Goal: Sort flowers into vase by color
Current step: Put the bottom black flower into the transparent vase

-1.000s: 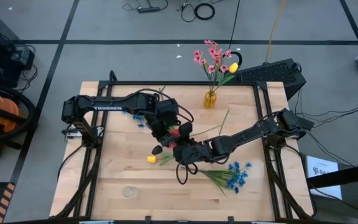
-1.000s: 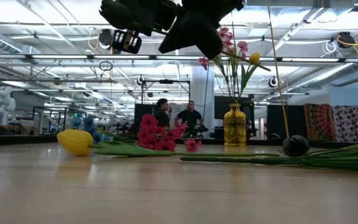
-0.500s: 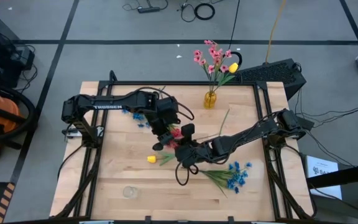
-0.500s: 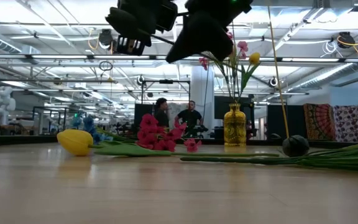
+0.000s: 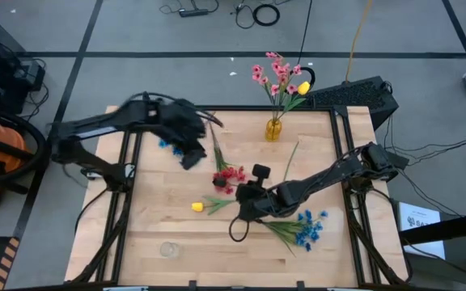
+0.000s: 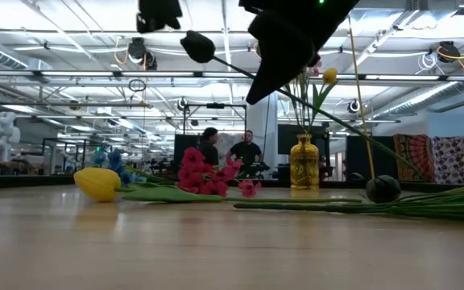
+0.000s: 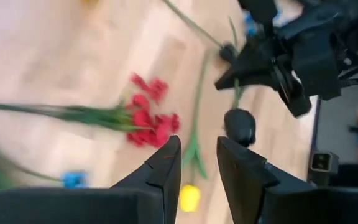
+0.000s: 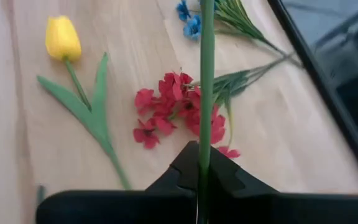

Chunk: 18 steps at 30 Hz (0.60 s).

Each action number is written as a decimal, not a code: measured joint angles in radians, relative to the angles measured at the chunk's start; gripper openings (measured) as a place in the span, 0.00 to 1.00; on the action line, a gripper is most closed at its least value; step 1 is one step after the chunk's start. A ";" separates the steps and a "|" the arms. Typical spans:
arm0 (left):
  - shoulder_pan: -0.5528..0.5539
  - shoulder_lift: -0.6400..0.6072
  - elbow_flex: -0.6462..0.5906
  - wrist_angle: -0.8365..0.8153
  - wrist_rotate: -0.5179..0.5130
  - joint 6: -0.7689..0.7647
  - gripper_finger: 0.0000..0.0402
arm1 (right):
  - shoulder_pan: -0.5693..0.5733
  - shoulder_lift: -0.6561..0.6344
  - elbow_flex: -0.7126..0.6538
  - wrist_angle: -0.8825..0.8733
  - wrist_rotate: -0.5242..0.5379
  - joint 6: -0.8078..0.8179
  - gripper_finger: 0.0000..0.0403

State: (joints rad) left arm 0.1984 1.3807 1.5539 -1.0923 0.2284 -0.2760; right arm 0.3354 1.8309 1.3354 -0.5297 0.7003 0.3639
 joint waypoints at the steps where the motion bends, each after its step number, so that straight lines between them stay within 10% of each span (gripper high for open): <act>1: -0.004 -0.035 -0.012 0.005 -0.008 0.004 0.27 | 0.004 0.000 0.000 -0.003 0.000 0.033 0.00; 9: -0.079 -0.308 -0.229 0.123 -0.086 0.008 0.27 | 0.013 -0.021 0.000 0.008 -0.058 0.247 0.00; 18: -0.163 -0.543 -0.638 0.664 -0.105 -0.059 0.27 | -0.029 -0.156 0.000 0.162 -0.155 0.275 0.00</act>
State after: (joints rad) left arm 0.0358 0.8382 0.9160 -0.4283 0.1230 -0.3346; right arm 0.3065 1.6745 1.3350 -0.3672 0.5457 0.6387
